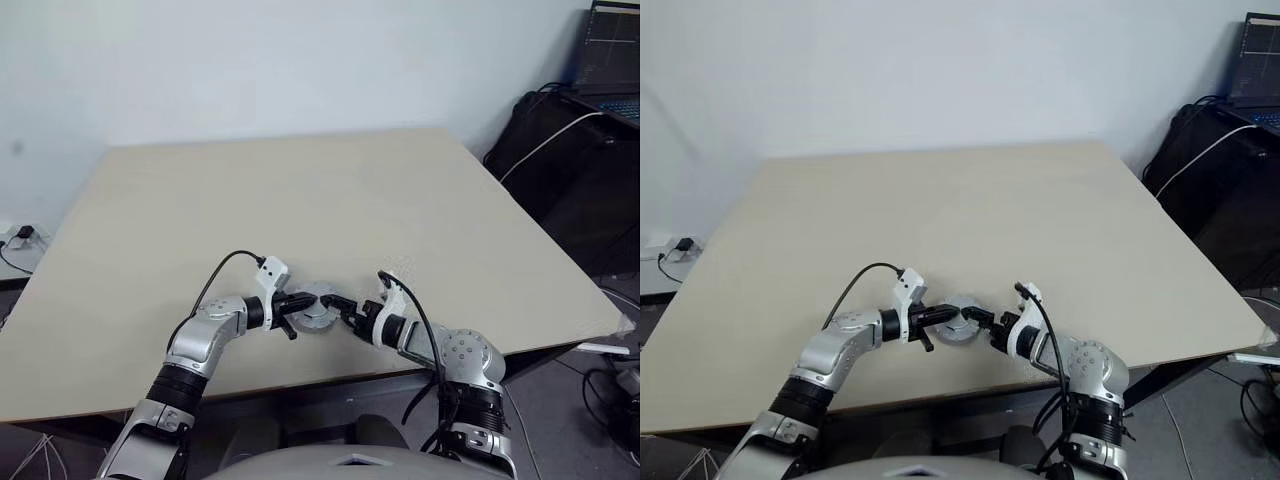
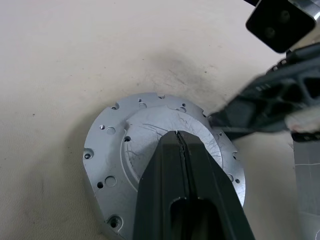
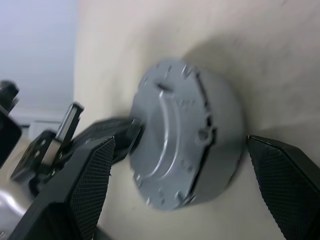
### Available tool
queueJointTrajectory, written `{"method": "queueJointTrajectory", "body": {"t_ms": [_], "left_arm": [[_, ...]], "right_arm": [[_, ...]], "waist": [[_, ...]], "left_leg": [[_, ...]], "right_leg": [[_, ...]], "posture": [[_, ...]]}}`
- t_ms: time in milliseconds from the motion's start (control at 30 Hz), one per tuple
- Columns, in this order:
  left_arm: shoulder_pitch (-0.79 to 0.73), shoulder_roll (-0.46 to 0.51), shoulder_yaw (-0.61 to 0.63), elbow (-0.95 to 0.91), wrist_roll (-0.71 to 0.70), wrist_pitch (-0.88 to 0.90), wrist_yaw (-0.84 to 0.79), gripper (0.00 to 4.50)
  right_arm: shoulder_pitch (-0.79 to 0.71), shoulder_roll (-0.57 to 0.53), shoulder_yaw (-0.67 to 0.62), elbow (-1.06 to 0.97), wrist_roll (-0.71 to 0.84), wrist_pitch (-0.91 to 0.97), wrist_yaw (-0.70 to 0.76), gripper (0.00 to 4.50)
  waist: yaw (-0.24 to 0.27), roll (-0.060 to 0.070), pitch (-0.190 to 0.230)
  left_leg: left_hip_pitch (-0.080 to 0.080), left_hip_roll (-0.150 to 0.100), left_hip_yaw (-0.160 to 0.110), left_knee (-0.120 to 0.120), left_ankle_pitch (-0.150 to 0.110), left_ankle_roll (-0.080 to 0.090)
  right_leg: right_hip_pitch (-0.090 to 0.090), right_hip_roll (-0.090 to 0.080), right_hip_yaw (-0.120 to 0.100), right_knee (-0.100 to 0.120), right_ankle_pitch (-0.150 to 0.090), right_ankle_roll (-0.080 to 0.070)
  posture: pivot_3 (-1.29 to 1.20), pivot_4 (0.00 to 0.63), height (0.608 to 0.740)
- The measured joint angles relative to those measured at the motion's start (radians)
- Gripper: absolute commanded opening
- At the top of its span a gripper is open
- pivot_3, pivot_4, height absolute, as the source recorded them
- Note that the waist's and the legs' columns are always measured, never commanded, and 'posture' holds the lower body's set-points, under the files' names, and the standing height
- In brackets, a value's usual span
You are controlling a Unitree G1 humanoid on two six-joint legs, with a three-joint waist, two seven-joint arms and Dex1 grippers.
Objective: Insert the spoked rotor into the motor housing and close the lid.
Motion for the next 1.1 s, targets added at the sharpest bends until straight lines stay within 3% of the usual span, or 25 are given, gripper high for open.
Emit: {"method": "queueJointTrajectory", "body": {"t_ms": [1100], "left_arm": [[0.062, 0.029, 0.036, -0.064, -0.017, 0.012, 0.021, 0.00]], "right_arm": [[-0.028, 0.013, -0.017, 0.152, 0.158, -0.018, -0.061, 4.48]], "waist": [[-0.033, 0.000, -0.001]], "left_leg": [[0.003, 0.002, 0.000, -0.005, 0.001, -0.001]], "right_leg": [[-0.002, 0.005, 0.003, 0.001, 0.000, 0.000]], "posture": [[0.00, 0.000, 0.740]]}}
